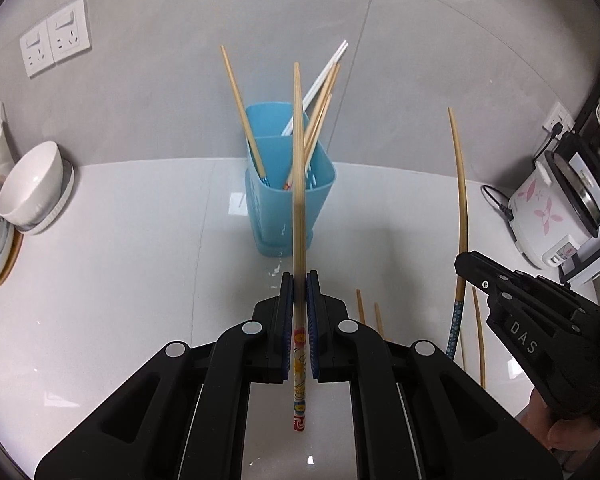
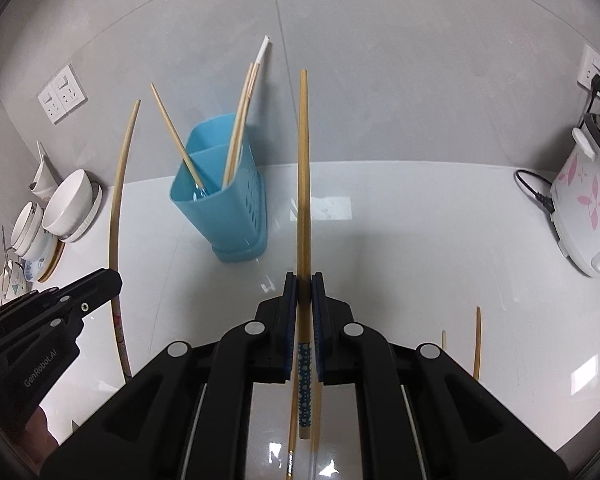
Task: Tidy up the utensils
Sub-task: 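Lift both held chopsticks and carry them to the blue utensil holder, then open the left tool to drop its chopstick into the holder while the right tool holds its chopstick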
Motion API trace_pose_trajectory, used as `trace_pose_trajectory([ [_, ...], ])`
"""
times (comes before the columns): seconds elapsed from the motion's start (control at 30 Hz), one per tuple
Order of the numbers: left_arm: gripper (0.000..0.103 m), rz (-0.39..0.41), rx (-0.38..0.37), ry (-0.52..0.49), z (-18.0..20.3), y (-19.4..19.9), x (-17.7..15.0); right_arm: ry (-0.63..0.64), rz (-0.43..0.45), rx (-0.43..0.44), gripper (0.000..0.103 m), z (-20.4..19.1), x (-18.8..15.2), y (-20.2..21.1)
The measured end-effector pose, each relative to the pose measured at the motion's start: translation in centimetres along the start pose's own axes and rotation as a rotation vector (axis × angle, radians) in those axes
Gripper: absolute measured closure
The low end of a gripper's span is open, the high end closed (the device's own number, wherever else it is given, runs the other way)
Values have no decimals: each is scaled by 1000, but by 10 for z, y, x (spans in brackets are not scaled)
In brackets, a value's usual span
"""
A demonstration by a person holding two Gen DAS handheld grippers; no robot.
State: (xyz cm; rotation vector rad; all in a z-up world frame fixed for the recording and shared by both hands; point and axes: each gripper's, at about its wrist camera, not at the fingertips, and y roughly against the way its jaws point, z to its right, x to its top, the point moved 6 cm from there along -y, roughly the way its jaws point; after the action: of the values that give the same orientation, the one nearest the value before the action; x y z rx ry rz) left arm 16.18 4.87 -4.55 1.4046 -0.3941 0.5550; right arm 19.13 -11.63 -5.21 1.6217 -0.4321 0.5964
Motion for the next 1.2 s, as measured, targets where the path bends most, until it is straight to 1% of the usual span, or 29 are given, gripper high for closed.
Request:
trace_pose_trajectory([
  [0.23, 97, 40, -2, 10, -4, 1, 20, 0, 41, 8, 96, -9, 25, 2],
  [0.47, 97, 108, -34, 19, -6, 5, 47, 0, 86, 20, 96, -18, 51, 6],
  [0.77, 97, 216, -73, 14, -6, 3, 84, 1, 147, 57, 96, -30, 88, 3],
  [0.9, 97, 295, -84, 13, -10, 0, 102, -9, 174, 68, 96, -34, 105, -1],
  [0.97, 97, 330, -88, 7, -10, -3, 109, -11, 188, 67, 96, -34, 112, -4],
  [1.2, 97, 389, -127, 15, -15, -28, 129, -32, 225, 79, 96, -30, 131, -17],
])
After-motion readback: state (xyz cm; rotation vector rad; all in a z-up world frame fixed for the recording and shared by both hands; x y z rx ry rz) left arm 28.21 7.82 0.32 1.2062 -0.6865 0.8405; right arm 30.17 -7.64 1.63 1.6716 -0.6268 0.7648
